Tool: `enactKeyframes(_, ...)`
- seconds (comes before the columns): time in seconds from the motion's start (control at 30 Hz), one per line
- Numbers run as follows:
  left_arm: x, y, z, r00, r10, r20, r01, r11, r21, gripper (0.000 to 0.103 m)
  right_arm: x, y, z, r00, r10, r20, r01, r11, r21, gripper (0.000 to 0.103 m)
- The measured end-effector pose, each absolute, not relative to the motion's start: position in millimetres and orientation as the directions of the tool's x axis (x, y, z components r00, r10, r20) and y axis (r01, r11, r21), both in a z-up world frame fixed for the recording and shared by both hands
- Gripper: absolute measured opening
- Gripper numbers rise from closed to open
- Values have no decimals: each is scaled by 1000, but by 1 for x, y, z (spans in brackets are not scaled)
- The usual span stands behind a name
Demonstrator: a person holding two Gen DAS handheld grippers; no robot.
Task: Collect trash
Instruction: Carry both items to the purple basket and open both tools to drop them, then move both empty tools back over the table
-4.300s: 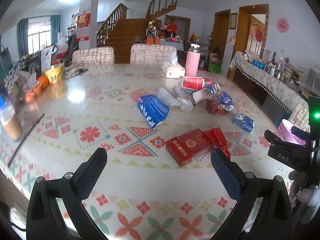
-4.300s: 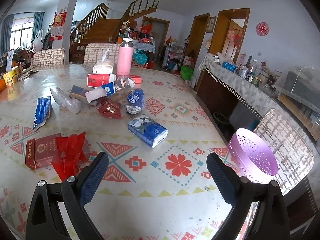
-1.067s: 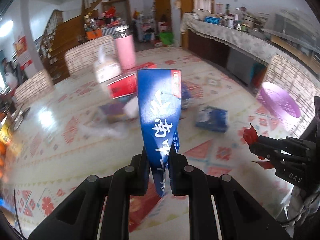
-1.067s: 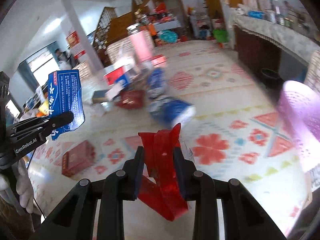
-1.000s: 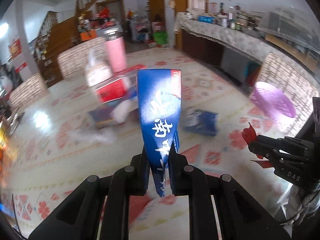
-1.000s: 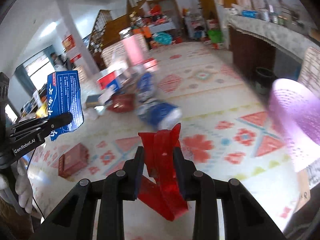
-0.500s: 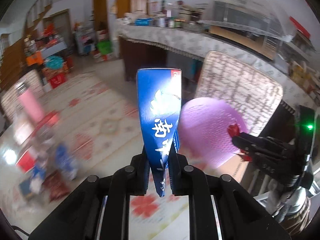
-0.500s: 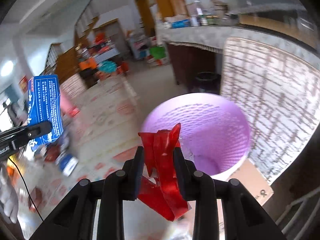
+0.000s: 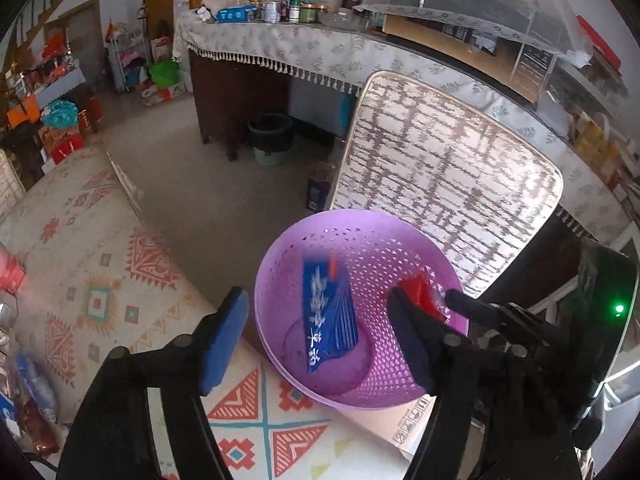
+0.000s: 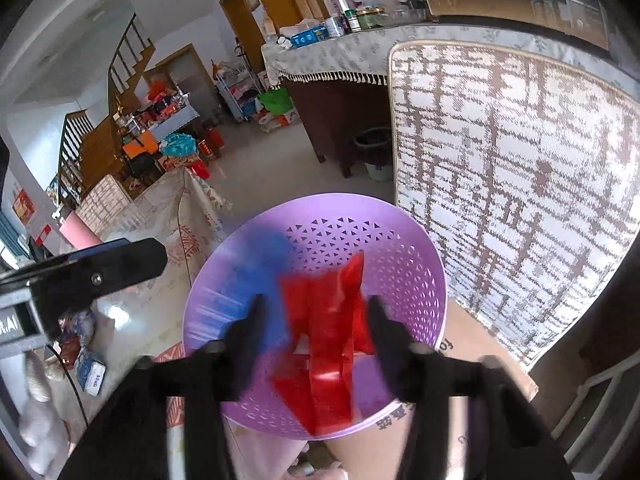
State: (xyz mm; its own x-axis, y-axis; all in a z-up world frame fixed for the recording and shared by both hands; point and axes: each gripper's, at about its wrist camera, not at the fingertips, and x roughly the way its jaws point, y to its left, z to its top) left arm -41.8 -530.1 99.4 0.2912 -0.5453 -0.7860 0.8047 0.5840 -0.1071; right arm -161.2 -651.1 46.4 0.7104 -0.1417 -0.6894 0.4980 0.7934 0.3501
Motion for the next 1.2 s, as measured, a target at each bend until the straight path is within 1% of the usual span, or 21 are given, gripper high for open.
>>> enactKeyframes(0.03, -42, -530, 98, 288, -543, -789, 807, 582, -105, 71, -164, -651, 46, 716, -144, -683, 500, 789, 357, 75)
enactKeyframes(0.2, -51, -516, 98, 351, -515, -782, 794, 606, -43, 71, -171, -648, 46, 722, -150, -675, 499, 789, 358, 75)
enactKeyframes(0.4, -69, -481, 109, 402, -517, -755, 781, 624, -12, 71, -175, -630, 50, 735, -137, -664, 476, 802, 361, 75)
enactKeyframes(0.77, -87, -383, 127, 464, -495, -735, 708, 706, -29, 72, -165, -571, 58, 747, -76, -660, 402, 843, 358, 75)
enactKeyframes(0.9, -95, -337, 126, 521, -454, -723, 661, 750, 5, 73, -155, -537, 61, 748, -36, -663, 345, 874, 341, 75)
enactKeyframes(0.97, -97, -321, 124, 546, -429, -720, 640, 768, 28, 76, -149, -518, 61, 744, -14, -668, 314, 889, 332, 75)
enactKeyframes(1.2, -100, -240, 109, 645, -293, -706, 514, 850, 117, 78, -125, -454, 54, 722, 71, -688, 207, 927, 313, 75)
